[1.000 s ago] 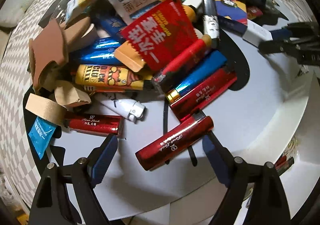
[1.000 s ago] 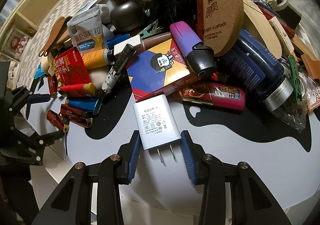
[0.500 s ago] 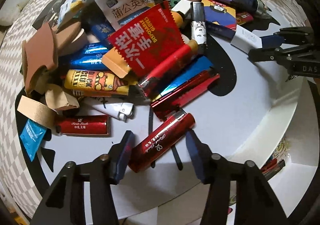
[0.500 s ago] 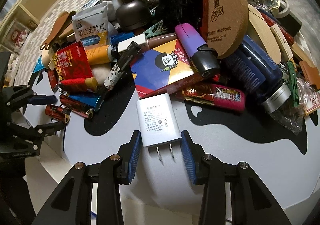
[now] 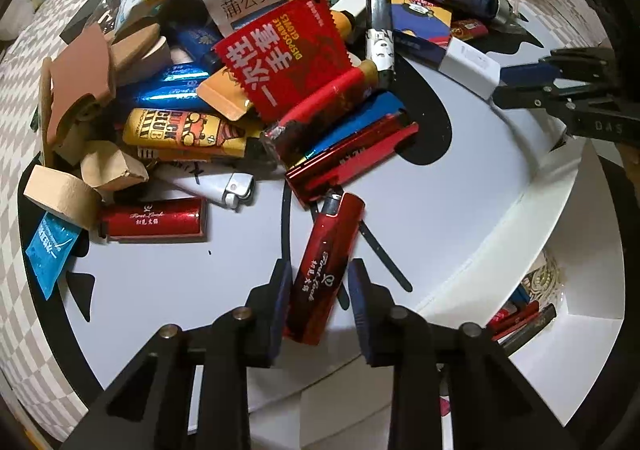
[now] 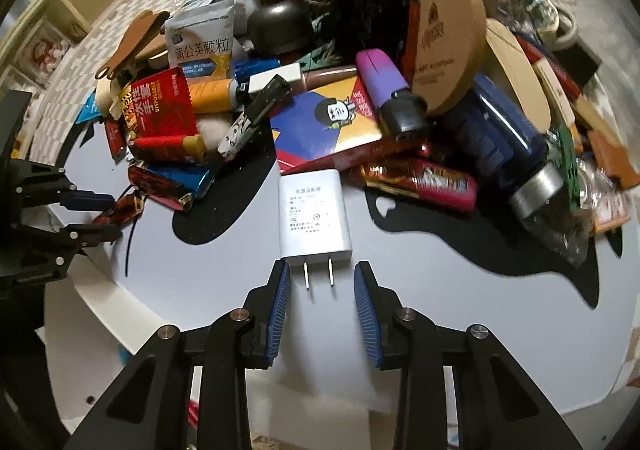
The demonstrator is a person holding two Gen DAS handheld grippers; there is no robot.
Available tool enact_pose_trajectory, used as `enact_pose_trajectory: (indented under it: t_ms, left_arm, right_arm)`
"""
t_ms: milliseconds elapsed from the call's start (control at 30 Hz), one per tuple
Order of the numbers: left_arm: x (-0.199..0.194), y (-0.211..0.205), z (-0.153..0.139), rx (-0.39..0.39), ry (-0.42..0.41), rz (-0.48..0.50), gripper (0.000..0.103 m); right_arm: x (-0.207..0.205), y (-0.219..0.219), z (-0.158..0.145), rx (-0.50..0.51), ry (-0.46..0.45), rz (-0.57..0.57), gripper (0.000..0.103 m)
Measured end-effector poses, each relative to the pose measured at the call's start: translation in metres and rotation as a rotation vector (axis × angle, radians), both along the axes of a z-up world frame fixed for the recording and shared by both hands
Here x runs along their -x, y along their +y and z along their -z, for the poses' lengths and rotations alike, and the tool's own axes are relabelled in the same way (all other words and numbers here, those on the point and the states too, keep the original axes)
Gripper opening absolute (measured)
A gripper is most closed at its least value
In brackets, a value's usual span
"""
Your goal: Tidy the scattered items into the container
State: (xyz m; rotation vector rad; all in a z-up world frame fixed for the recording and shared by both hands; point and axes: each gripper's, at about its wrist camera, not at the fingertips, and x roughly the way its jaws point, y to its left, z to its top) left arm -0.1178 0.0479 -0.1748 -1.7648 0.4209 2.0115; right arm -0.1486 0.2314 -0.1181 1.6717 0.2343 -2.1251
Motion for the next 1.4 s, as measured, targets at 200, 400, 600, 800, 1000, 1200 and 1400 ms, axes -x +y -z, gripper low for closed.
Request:
enact_pose_trajectory:
  t_ms: [200, 400, 600, 800, 1000, 1200, 1400]
  left_arm:
    - [0.002, 0.003, 0.001, 0.048, 0.041, 0.021, 0.059]
    - [0.008, 0.001, 0.000, 0.035, 0.043, -0.001, 0.059]
    - [0.007, 0.003, -0.002, 0.002, 0.038, -0.001, 0.043]
    - [0.008, 0.001, -0.007, -0.017, 0.036, -0.002, 0.024]
    - [0.010, -0.004, -0.010, -0.023, 0.036, -0.007, 0.023]
    - [0.013, -0.010, -0.013, -0.020, 0.049, -0.017, 0.023]
    - [0.019, -0.017, -0.019, -0.035, 0.064, -0.046, 0.023]
  right_arm:
    - [0.005, -0.019, 0.011, -0.073, 0.025, -0.046, 0.035]
    - [0.008, -0.021, 0.000, -0.077, 0.078, -0.062, 0.065]
    - [0.021, -0.032, 0.001, -0.054, 0.074, -0.053, 0.065]
    - [0.031, -0.044, 0.009, -0.067, 0.068, -0.056, 0.046]
    - [0.031, -0.041, 0.009, -0.050, 0.052, -0.048, 0.037]
    - [0.024, -0.035, 0.004, -0.022, 0.019, -0.043, 0.037]
    - [0.020, -0.026, -0.008, 0.010, 0.001, -0.003, 0.037]
